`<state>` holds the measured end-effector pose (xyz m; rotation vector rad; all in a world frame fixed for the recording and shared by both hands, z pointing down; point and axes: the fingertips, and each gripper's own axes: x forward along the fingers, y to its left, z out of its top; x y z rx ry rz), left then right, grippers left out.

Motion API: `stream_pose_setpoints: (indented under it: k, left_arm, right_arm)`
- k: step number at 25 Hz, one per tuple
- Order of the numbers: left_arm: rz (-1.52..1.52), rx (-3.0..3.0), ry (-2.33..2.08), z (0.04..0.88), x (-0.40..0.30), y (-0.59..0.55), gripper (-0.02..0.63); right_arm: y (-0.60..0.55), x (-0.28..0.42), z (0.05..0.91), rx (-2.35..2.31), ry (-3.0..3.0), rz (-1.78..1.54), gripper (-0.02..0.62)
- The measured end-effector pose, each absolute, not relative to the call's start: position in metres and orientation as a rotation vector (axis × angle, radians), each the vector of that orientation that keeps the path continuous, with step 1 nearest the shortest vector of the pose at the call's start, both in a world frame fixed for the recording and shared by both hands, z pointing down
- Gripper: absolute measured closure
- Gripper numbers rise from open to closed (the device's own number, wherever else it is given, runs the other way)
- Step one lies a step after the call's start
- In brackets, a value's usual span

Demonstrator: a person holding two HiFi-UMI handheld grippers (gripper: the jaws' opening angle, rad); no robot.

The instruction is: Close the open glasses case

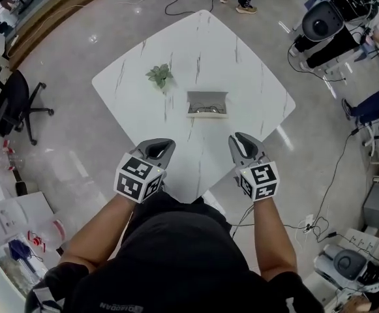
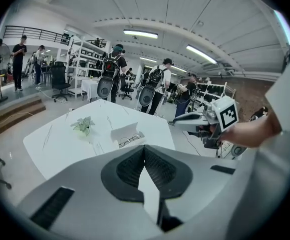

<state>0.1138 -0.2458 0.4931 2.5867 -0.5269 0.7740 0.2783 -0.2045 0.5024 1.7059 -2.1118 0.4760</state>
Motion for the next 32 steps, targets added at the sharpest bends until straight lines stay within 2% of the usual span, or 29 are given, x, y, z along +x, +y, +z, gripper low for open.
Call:
stream_pose_setpoints:
  k: [12, 32]
  left_arm:
    - [0.746, 2.566, -0.551, 0.494, 0.099, -0.248, 0.601]
    - [0.739, 2.433, -0.749, 0.508, 0.060, -0.250, 0.601]
  right_arm:
    - [-0.214, 0.276, 0.505, 1.677, -2.079, 0.455, 0.537]
    - [-0.328, 0.347, 0.581, 1.285, -1.793, 0.188, 0.537]
